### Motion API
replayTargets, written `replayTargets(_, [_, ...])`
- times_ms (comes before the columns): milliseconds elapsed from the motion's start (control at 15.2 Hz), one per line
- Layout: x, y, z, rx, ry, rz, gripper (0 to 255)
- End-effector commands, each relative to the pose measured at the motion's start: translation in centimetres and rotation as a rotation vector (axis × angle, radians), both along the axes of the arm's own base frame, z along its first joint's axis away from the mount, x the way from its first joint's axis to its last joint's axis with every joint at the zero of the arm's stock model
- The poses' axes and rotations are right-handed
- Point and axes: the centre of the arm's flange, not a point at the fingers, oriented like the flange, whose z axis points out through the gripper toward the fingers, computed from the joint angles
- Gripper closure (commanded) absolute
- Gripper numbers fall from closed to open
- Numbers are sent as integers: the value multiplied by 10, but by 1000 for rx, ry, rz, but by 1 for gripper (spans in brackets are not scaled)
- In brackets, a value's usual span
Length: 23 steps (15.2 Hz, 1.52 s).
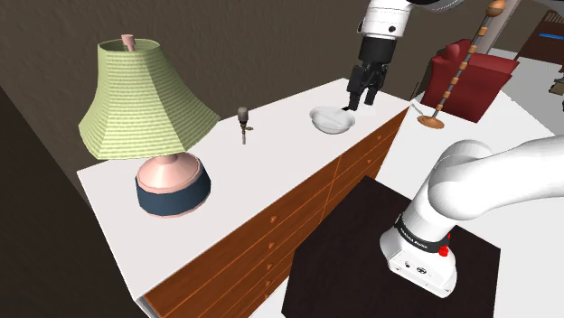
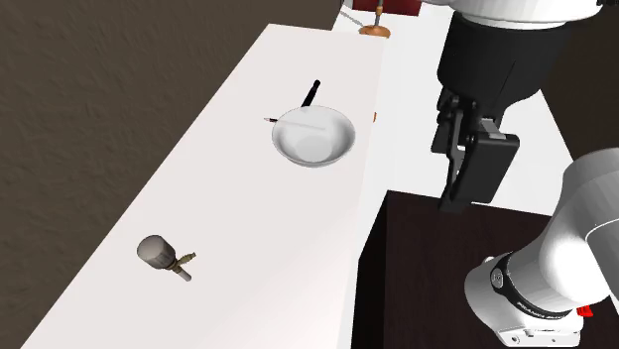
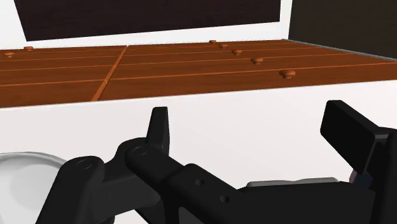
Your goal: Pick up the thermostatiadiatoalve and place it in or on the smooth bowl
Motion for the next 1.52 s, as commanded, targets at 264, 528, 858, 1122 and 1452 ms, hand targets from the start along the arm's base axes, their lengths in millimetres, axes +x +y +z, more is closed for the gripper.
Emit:
replayTargets(264, [44,24,-14,-20,-9,-35,0])
replayTargets(528, [89,46,-28,-40,-18,-70,0])
replayTargets(858, [147,70,-46,-66,-29,-113,0])
replayTargets(1122, [194,88,-60,-86,-38,-148,0])
replayTargets(1452, [253,107,-78,-111,-49,-192,0])
